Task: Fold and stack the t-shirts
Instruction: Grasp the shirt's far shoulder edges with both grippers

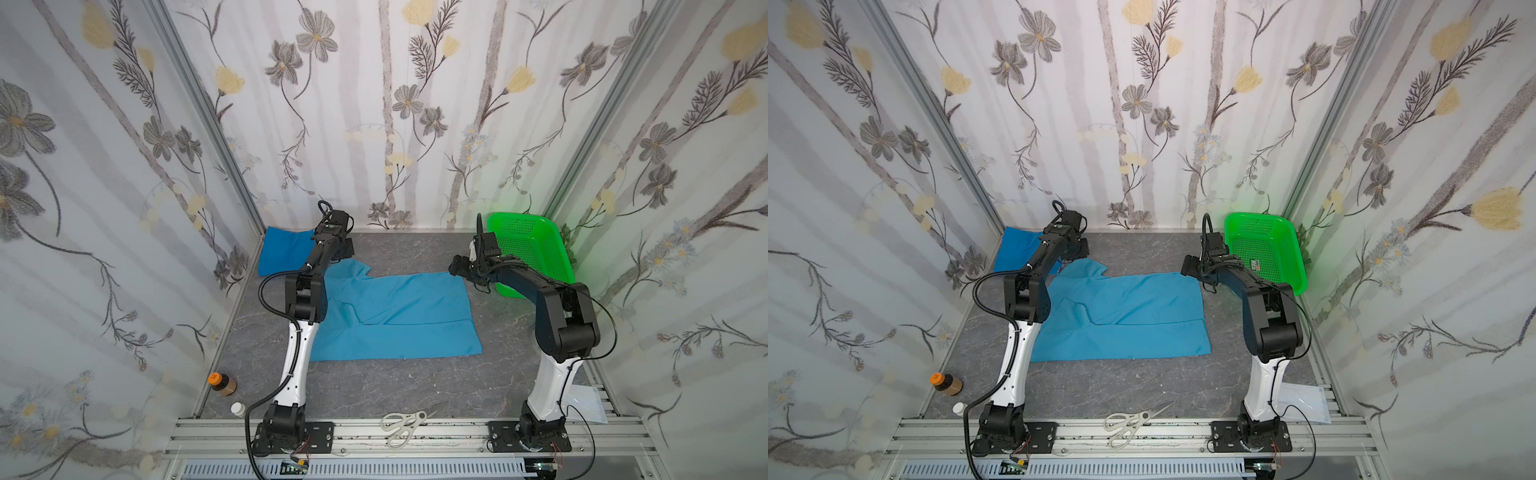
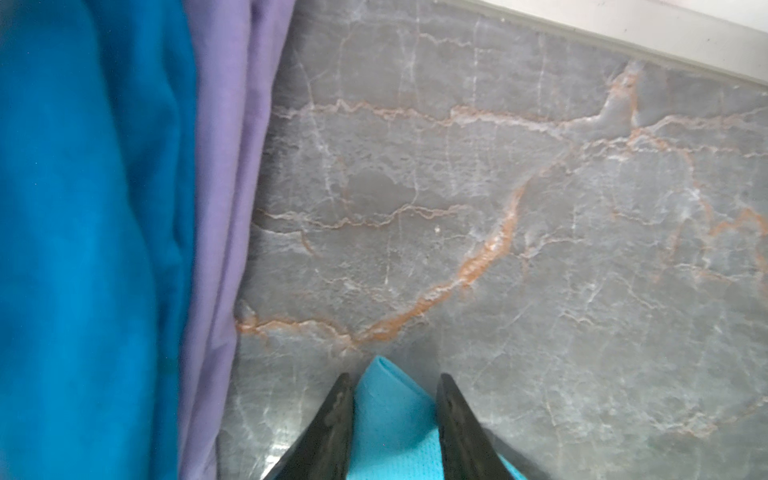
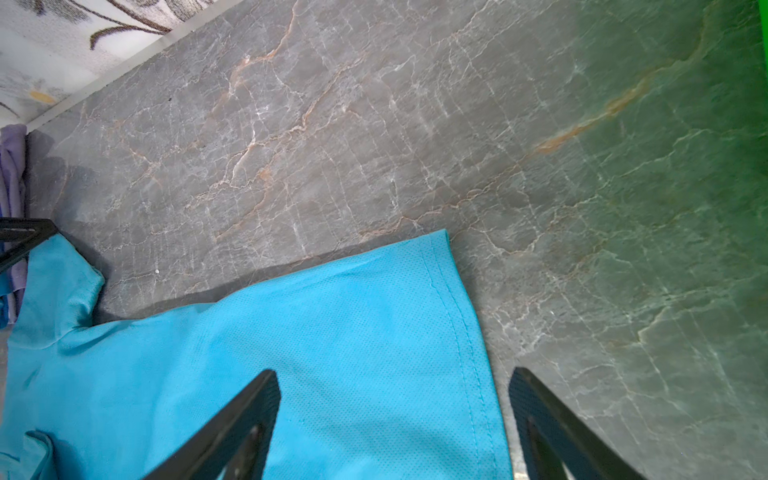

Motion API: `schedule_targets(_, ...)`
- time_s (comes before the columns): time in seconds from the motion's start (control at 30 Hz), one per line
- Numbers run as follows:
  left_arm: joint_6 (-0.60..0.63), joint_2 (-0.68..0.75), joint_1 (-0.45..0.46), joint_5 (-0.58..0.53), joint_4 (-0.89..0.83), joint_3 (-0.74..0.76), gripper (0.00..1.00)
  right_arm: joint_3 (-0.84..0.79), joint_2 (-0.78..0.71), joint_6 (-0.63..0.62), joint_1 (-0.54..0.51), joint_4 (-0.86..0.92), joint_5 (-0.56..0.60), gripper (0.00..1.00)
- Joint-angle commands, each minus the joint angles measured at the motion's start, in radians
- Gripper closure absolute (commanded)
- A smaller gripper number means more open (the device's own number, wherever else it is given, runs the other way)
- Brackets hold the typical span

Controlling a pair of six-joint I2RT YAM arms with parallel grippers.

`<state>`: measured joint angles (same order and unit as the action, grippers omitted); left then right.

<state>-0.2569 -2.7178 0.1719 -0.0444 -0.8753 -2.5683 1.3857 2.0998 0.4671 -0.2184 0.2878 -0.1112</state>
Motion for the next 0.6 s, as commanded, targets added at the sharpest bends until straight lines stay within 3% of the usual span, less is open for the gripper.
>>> schedule_targets(0.0, 0.026, 0.002, 0.013, -0.034, -0.057, -0.003, 0.71, 0.016, 0.009, 0.001, 0.008, -0.039, -0.007, 0.13)
schedule_targets(0.17, 0.017, 0.003, 0.014, -0.043, -0.057, 0.003, 0.85, 0.089, 0.067, 0.001, 0.008, -0.02, -0.01, 0.13)
schedule_targets(0.27, 0.013, 0.009, 0.013, -0.05, -0.049, 0.002, 1.0, 0.129, 0.105, 0.001, 0.008, -0.006, 0.011, 0.13)
schedule_targets(0.43, 0.026, 0.049, 0.011, -0.026, -0.015, 0.005, 1.0, 0.191, 0.156, -0.004, 0.008, 0.023, 0.038, 0.13)
schedule_targets(0.57, 0.055, 0.104, 0.01, 0.055, 0.049, 0.049, 1.0, 0.245, 0.203, -0.011, 0.008, 0.067, 0.071, 0.15)
